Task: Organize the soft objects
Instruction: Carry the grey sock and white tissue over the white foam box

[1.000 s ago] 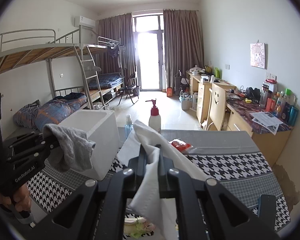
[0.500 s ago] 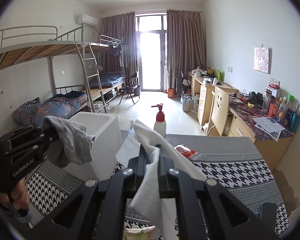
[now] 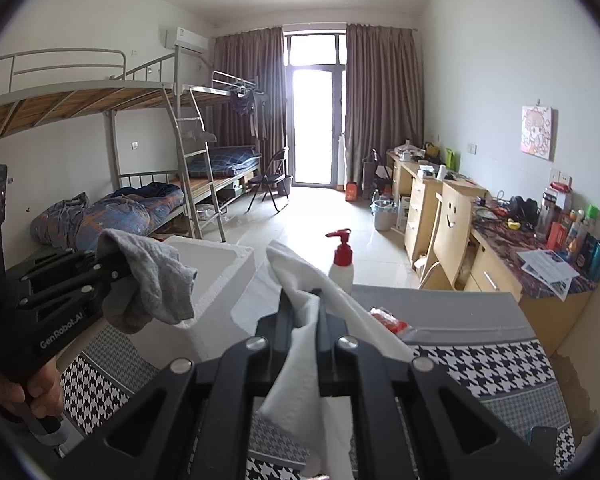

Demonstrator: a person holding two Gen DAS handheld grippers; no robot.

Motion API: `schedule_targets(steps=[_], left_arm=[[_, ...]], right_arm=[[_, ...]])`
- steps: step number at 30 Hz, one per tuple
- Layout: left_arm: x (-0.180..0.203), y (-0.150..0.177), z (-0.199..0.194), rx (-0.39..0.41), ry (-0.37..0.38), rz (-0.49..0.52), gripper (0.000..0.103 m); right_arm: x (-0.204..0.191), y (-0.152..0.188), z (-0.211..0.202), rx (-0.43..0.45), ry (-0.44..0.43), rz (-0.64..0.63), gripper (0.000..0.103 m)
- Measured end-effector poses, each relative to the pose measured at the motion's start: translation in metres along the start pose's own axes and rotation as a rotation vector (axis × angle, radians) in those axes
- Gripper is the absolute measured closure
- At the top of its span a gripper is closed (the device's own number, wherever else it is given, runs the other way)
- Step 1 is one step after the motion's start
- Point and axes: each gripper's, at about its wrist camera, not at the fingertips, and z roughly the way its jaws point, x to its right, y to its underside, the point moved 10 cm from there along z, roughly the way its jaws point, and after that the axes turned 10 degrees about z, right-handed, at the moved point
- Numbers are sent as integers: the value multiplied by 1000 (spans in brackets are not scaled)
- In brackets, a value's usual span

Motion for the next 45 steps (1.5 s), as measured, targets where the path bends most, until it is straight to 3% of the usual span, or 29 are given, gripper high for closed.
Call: schedule_targets(steps=[24, 45], left_arm=[[-68, 3, 11, -44, -183, -41, 93], [-91, 35, 66, -183, -139, -82, 93]], right_arm=[[-51, -21, 28, 0, -110, -61, 94], [-72, -30, 55, -15, -125, -76, 94]])
